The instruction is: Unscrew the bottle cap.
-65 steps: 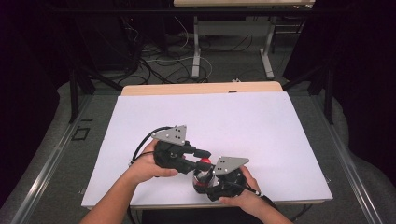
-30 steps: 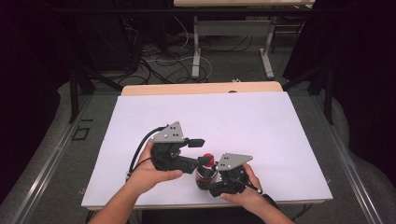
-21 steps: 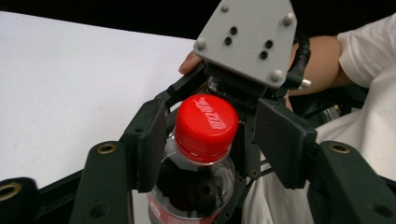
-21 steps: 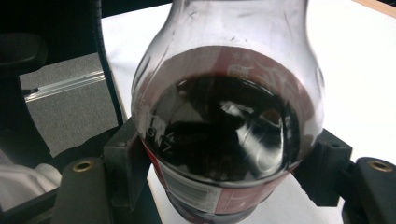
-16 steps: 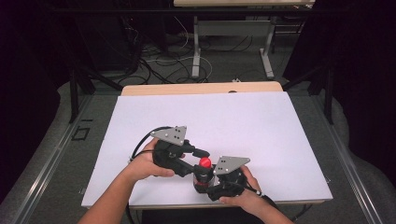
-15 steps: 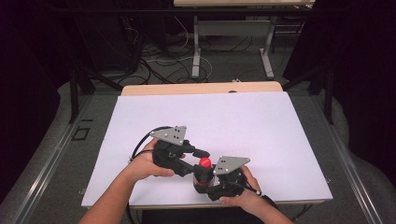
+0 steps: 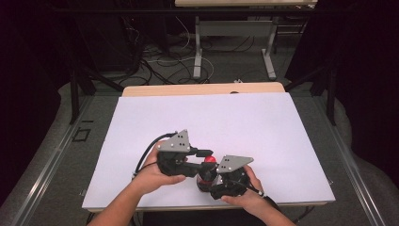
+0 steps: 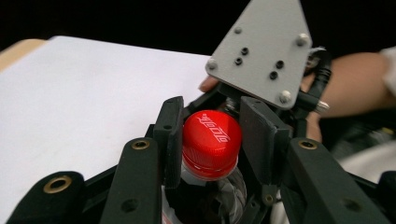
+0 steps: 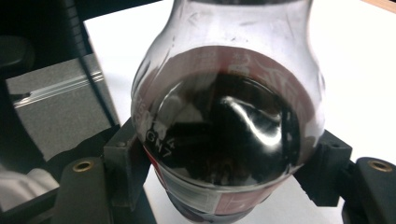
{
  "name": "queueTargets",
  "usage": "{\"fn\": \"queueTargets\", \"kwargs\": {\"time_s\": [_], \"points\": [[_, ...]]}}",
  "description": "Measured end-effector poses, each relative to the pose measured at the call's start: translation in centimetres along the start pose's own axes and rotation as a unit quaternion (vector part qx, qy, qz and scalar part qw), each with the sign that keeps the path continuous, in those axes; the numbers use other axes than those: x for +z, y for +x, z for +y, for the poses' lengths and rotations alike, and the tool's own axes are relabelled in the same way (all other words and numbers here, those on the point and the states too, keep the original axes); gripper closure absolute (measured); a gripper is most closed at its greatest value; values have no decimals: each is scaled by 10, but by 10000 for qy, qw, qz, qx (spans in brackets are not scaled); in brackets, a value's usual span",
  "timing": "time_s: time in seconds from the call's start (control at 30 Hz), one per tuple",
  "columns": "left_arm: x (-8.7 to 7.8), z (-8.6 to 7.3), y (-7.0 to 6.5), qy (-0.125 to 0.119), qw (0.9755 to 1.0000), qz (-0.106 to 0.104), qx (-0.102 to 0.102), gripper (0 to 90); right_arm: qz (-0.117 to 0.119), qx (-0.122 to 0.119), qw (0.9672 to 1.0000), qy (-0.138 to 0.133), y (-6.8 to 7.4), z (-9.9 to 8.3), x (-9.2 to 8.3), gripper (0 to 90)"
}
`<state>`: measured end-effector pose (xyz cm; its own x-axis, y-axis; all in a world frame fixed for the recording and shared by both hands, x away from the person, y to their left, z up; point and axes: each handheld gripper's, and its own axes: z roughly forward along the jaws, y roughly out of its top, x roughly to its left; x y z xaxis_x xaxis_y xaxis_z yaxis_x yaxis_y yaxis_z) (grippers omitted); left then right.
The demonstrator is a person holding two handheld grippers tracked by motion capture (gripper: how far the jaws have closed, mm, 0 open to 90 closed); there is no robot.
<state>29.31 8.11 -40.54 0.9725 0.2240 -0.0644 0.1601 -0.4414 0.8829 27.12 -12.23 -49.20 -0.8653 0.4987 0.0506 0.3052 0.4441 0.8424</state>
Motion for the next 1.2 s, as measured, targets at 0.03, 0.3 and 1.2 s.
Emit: {"fn": "queueTargets", "kwargs": {"time_s": [0.03,0.3,1.2], "points": [[2,0,-5,-40,9997,224,-102,615,0,0,10000,0,0,0,0,290],[15,-5,-38,-383,9806,1750,-791,616,-242,86,9996,86,-4,-1,-1,290],[-7,2,11,50,9992,-314,250,496,74,-87,9999,42,3,1,1,289]]}}
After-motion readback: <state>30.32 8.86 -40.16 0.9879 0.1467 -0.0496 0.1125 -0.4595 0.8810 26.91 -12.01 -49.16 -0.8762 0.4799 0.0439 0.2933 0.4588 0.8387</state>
